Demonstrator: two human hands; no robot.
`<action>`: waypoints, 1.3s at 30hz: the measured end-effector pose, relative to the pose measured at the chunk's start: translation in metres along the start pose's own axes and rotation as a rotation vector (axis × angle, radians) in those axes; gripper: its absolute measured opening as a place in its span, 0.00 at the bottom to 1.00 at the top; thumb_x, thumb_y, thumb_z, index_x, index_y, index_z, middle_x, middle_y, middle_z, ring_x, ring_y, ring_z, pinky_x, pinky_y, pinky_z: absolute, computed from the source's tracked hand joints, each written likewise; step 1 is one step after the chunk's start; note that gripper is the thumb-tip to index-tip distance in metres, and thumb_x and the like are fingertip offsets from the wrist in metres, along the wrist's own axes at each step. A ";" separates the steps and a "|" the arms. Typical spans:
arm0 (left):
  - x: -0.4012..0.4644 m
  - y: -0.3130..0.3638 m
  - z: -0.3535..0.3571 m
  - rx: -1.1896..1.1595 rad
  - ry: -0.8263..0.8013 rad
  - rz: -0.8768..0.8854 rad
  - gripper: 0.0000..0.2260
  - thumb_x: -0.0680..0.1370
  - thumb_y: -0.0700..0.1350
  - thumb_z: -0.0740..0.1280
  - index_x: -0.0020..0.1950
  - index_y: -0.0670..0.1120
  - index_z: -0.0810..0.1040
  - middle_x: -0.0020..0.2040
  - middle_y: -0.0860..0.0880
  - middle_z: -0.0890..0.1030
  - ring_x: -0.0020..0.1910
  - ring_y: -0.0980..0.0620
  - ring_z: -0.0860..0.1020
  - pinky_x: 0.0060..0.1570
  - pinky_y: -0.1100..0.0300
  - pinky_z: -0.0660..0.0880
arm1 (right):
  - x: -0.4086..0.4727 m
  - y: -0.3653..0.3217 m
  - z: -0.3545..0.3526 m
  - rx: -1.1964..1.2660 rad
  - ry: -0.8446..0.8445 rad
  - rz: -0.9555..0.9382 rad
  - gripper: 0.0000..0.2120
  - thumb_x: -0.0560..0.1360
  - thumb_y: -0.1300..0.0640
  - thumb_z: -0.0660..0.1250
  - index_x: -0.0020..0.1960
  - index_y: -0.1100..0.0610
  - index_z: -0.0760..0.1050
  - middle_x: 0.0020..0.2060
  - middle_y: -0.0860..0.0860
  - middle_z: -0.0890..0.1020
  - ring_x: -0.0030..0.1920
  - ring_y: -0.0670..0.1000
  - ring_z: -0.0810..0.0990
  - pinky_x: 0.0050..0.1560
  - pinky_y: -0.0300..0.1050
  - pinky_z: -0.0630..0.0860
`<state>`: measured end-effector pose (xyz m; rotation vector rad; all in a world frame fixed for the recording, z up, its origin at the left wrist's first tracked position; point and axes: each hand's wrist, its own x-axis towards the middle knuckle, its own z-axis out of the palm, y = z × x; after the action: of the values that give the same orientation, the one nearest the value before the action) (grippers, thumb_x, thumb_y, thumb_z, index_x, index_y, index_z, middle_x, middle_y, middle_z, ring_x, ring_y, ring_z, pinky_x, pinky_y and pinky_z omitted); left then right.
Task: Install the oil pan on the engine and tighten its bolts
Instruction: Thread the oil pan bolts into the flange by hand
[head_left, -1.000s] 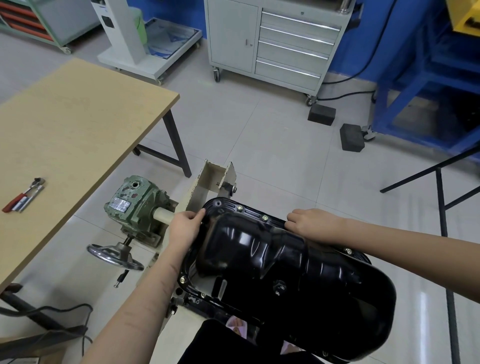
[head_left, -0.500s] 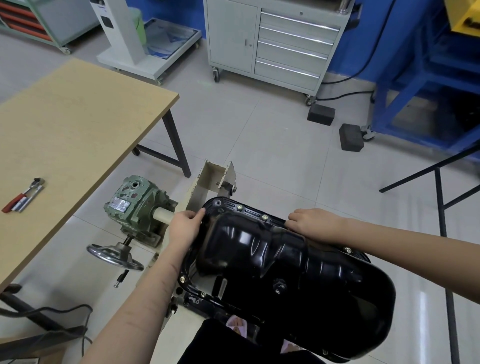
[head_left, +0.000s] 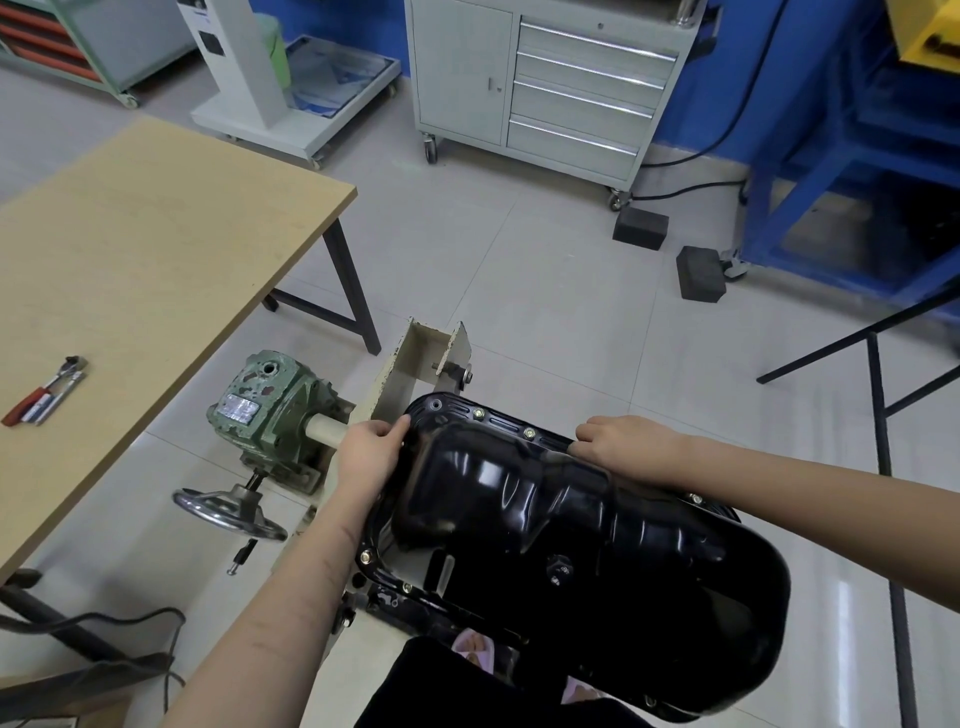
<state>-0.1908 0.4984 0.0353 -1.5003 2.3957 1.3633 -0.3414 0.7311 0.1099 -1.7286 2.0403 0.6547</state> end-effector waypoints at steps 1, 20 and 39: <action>0.000 0.000 0.000 -0.002 0.000 -0.002 0.17 0.77 0.53 0.63 0.35 0.42 0.73 0.29 0.44 0.71 0.32 0.46 0.70 0.29 0.60 0.64 | 0.000 0.000 0.000 -0.008 -0.002 0.004 0.12 0.79 0.63 0.51 0.61 0.61 0.67 0.56 0.56 0.72 0.58 0.54 0.70 0.52 0.47 0.69; -0.001 0.002 0.000 0.010 -0.004 -0.019 0.18 0.77 0.53 0.63 0.32 0.44 0.71 0.27 0.47 0.70 0.30 0.47 0.69 0.29 0.60 0.64 | -0.002 0.000 0.003 -0.025 0.018 0.083 0.12 0.79 0.63 0.50 0.60 0.61 0.67 0.56 0.56 0.73 0.58 0.55 0.71 0.51 0.49 0.71; -0.004 0.005 -0.002 -0.011 -0.003 -0.040 0.17 0.77 0.54 0.63 0.31 0.46 0.71 0.29 0.45 0.72 0.35 0.44 0.73 0.43 0.53 0.74 | -0.002 0.011 0.021 0.119 0.145 0.007 0.15 0.81 0.55 0.50 0.60 0.61 0.69 0.55 0.56 0.73 0.56 0.54 0.72 0.52 0.45 0.67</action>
<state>-0.1913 0.5009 0.0410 -1.5383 2.3469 1.3717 -0.3521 0.7466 0.0954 -1.7456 2.1366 0.4109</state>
